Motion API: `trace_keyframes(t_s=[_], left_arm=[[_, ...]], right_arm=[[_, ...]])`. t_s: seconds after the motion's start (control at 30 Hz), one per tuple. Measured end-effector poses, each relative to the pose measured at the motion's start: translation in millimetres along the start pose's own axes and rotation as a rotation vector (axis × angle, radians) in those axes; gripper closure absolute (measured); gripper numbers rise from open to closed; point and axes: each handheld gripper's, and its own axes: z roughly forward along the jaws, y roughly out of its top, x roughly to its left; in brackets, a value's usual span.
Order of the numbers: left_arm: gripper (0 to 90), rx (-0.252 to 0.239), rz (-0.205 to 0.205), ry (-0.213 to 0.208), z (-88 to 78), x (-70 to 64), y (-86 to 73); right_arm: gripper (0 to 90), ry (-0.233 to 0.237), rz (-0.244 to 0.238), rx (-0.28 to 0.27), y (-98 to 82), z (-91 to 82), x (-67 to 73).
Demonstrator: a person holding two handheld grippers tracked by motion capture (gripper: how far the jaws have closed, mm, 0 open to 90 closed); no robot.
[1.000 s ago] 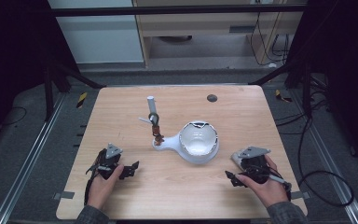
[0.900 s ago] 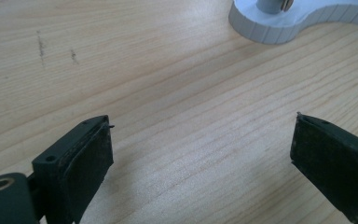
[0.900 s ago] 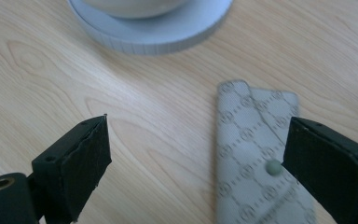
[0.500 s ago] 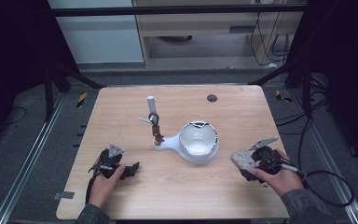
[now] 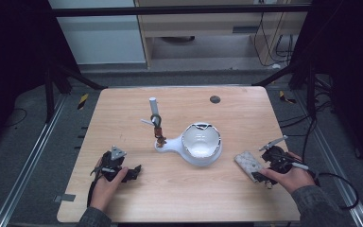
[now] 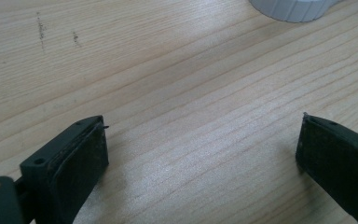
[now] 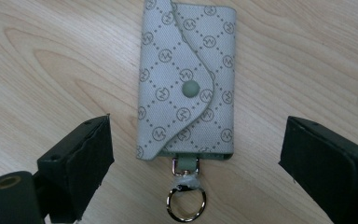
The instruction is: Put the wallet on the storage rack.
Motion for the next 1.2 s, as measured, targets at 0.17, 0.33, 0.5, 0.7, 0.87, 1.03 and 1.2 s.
trace_keyframes(t_s=[0.17,0.33,0.5,0.7,0.87,1.03,1.2], left_arm=[[1.1,0.003,0.004,0.0,-0.2,-0.4,-0.1],[0.3,0.007,0.007,-0.003,0.1,-0.8,0.2],[0.2,0.008,0.008,-0.005,0.2,-1.1,0.3],[0.1,0.006,0.011,-0.009,0.4,-2.0,0.3],[0.0,0.006,0.013,-0.011,0.5,-2.2,0.4],[0.0,0.007,0.015,-0.012,0.6,-2.4,0.5],[0.0,0.007,0.015,-0.012,0.7,-2.7,0.6]], right_arm=[[11.7,0.012,-0.01,0.013,-2.7,3.8,-1.0],[11.9,0.012,-0.016,0.037,-3.6,10.2,-1.3],[9.9,0.014,-0.01,0.056,-2.2,14.5,-1.0],[9.9,0.028,0.012,0.076,2.5,25.0,0.6],[14.9,0.028,-0.006,0.104,5.7,31.8,2.6],[17.0,0.027,-0.011,0.113,6.7,34.9,2.9],[23.3,0.022,-0.013,0.116,6.6,36.5,1.2]])
